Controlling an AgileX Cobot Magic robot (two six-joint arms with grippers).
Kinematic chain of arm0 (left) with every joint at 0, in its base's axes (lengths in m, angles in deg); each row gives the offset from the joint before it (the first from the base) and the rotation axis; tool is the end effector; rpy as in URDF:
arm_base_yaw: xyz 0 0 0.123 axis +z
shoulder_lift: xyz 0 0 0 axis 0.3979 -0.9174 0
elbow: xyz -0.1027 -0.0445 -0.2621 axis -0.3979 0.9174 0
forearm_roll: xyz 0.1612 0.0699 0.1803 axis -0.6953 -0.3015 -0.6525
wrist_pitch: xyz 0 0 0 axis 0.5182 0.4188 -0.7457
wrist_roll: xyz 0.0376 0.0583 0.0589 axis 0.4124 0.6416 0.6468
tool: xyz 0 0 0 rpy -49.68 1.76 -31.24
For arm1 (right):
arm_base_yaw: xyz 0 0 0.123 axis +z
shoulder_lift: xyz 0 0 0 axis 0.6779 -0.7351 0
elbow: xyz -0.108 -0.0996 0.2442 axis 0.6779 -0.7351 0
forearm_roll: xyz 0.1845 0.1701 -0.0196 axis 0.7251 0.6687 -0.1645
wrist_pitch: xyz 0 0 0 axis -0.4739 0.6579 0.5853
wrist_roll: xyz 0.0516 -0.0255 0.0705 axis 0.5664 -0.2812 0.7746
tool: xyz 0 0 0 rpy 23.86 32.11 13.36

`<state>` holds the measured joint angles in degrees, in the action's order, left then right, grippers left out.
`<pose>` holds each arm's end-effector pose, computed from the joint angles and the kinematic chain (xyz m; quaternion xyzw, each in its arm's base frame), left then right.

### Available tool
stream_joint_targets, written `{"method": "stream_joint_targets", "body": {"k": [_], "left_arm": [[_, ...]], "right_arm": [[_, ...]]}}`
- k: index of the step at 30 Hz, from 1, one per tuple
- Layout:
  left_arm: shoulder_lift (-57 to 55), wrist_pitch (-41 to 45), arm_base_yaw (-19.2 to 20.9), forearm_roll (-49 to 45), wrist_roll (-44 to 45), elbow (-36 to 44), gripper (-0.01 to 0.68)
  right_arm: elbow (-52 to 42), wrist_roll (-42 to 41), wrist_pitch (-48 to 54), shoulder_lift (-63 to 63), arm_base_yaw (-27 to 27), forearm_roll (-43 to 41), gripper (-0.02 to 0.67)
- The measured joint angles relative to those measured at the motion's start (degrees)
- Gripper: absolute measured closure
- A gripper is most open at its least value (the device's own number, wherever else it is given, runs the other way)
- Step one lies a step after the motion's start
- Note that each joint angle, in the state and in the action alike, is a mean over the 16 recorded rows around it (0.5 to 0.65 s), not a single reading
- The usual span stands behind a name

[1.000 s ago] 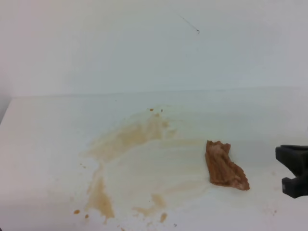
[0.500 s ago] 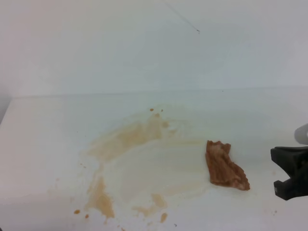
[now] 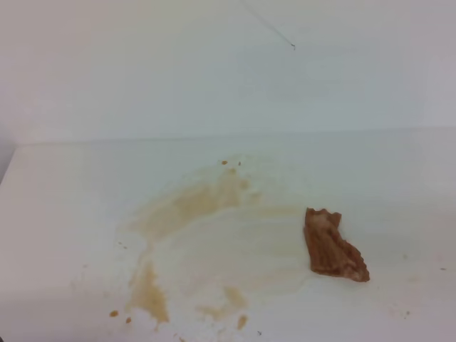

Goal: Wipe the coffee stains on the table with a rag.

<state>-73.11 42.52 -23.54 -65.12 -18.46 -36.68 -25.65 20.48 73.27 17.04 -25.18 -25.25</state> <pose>0.0538 -0.0068 0.1755 -0.0986 0.7715 -0.1274 0.6155 0.1187 0.0339 0.2453 -0.1244 0.7387 0.0665 0.6592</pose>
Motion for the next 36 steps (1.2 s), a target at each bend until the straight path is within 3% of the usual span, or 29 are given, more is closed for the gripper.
{"method": "stream_joint_targets", "body": {"k": [5, 13, 22, 36], "left_arm": [[0.0, 0.0, 0.0, 0.0, 0.0, 0.0, 0.672], [0.0, 0.0, 0.0, 0.0, 0.0, 0.0, 0.672], [0.0, 0.1, 0.0, 0.0, 0.0, 0.0, 0.672], [0.0, 0.1, 0.0, 0.0, 0.0, 0.0, 0.672]], "right_arm": [[-7.4, -1.9, 1.7, 13.4, -7.2, 0.9, 0.651], [-12.2, -3.4, 17.4, 29.6, -14.8, -1.3, 0.652], [-12.6, -0.7, 29.9, 35.9, -16.7, -6.0, 0.652], [-12.8, 0.7, 30.1, 35.8, -16.7, -6.8, 0.652]]}}
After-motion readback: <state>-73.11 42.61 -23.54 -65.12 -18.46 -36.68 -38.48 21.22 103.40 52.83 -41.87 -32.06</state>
